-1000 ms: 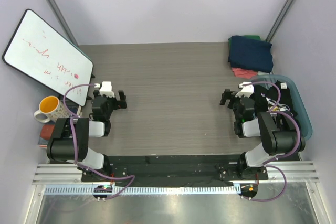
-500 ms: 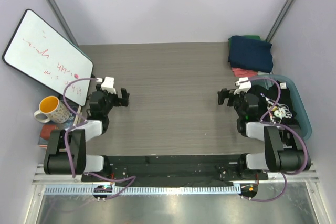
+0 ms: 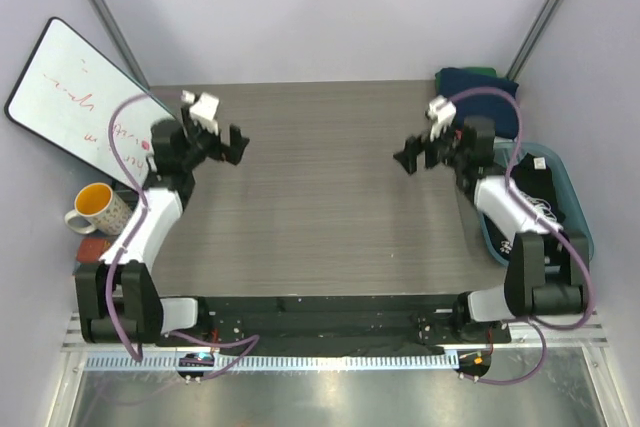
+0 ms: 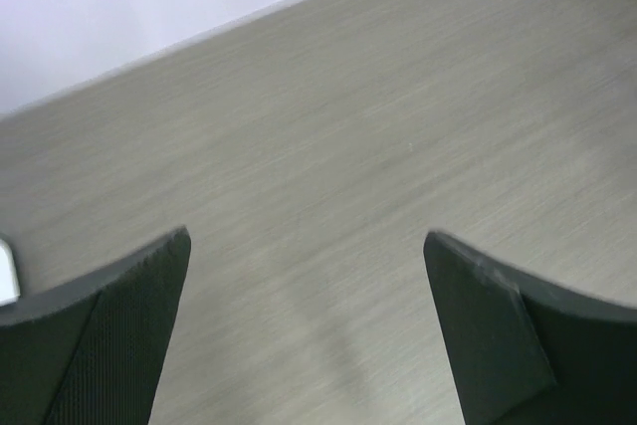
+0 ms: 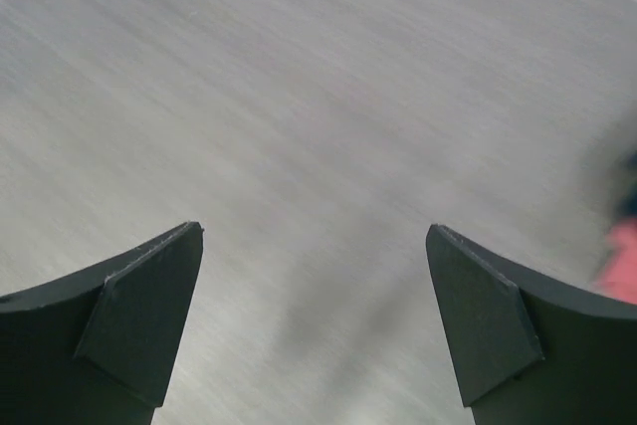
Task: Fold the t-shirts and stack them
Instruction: Grab crumpled tshirt from bin with the right arm
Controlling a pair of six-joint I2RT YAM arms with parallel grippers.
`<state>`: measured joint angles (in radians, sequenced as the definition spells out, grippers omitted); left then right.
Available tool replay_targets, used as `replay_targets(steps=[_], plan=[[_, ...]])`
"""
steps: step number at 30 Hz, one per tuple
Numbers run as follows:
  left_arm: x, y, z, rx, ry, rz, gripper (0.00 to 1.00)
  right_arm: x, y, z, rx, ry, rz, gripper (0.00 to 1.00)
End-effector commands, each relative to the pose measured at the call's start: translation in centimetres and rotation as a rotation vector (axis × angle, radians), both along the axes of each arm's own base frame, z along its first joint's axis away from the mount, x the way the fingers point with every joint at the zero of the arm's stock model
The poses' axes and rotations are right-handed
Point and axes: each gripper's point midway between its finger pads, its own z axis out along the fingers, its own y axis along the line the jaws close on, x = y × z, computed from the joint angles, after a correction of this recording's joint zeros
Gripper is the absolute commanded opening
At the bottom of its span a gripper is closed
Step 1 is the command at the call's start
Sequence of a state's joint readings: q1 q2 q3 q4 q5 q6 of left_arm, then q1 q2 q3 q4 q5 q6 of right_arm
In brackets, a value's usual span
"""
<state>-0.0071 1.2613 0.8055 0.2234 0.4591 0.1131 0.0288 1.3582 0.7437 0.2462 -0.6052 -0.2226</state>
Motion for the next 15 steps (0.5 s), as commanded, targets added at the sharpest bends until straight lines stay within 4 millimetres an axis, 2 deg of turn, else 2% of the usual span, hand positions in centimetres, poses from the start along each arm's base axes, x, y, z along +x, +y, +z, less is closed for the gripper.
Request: replay_targets(steps=[1, 2, 3, 4, 5, 6, 7, 8, 9, 10, 12, 13, 14, 15], plan=[[0.9, 1.1, 2.2, 0.039, 0.242, 0.048, 1.0, 3.5, -2.6, 6.3, -0.134, 0.134, -0.066, 1.0], [1.4, 2.0, 2.9, 0.061, 0.255, 0.093, 1.0, 4.0, -4.0, 7.2, -0.152, 0.148, -0.097, 1.0], [2.0, 2.6, 5.2, 0.085, 0.225, 0.12, 1.0, 4.6, -5.3, 7.6, -0.207, 0.152, -0.124, 1.0], [2.2, 3.3, 5.4, 0.122, 0.224, 0.148, 1.0, 4.3, -6.8, 8.1, -0.237, 0.181, -0.156, 1.0], [2.4, 4.4, 6.0, 0.16, 0.203, 0.193, 1.0, 4.9, -8.1, 11.0, -0.27, 0.128, -0.196, 1.0], [2.7, 6.0, 7.0, 0.211, 0.172, 0.268, 1.0, 4.9, -9.2, 11.8, -0.331, 0.108, -0.201, 1.0], [2.5, 7.0, 7.2, 0.308, 0.157, 0.268, 1.0, 3.8, -11.3, 11.1, -0.382, 0.182, -0.243, 1.0], [2.3, 7.7, 7.1, 0.374, 0.162, 0.272, 1.0, 3.6, -12.3, 12.5, -0.423, 0.167, -0.252, 1.0], [2.3, 9.0, 8.0, 0.484, 0.143, 0.296, 1.0, 2.8, -13.4, 12.3, -0.458, 0.201, -0.26, 1.0], [1.6, 9.6, 7.5, 0.591, 0.184, 0.28, 1.0, 0.9, -15.2, 11.2, -0.512, 0.276, -0.254, 0.99], [1.6, 9.6, 8.6, 0.592, 0.161, 0.255, 1.0, -1.3, -17.3, 10.1, -0.544, 0.346, -0.282, 0.99], [1.6, 9.1, 8.9, 0.589, 0.131, 0.22, 1.0, -3.2, -18.2, 9.0, -0.575, 0.391, -0.303, 0.99], [1.2, 8.7, 9.3, 0.583, 0.083, 0.201, 1.0, -4.2, -19.8, 8.6, -0.582, 0.416, -0.345, 0.97], [1.1, 8.1, 9.4, 0.573, 0.058, 0.175, 1.0, -5.2, -20.4, 8.1, -0.588, 0.437, -0.36, 0.97]])
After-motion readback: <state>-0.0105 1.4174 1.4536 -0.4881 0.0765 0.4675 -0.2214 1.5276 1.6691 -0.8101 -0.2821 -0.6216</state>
